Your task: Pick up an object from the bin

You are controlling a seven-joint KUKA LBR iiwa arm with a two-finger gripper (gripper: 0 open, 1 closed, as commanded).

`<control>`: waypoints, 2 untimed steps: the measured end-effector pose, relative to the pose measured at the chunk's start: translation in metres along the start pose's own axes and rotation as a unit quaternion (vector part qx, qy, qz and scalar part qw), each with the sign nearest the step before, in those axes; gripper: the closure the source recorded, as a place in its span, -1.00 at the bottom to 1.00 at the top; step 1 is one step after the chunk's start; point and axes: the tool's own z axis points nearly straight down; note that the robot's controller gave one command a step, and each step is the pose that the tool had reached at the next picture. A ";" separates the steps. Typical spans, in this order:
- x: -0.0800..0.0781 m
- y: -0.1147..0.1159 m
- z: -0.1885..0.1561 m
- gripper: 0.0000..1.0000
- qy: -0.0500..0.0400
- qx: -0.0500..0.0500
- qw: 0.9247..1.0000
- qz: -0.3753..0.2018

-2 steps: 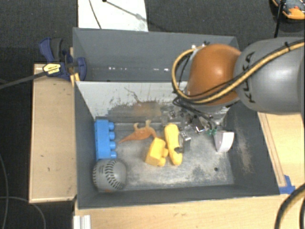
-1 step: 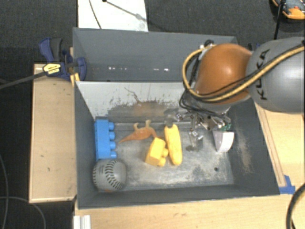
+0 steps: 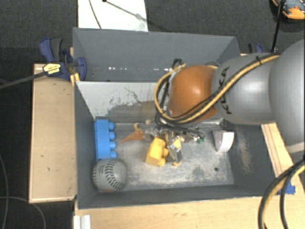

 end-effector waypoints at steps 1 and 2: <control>-0.014 0.018 0.023 1.00 -0.004 -0.003 0.995 -0.103; -0.013 0.017 0.021 1.00 -0.004 -0.002 0.993 -0.118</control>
Offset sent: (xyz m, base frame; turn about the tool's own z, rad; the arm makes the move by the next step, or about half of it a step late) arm 0.0000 0.0000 0.0000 0.0000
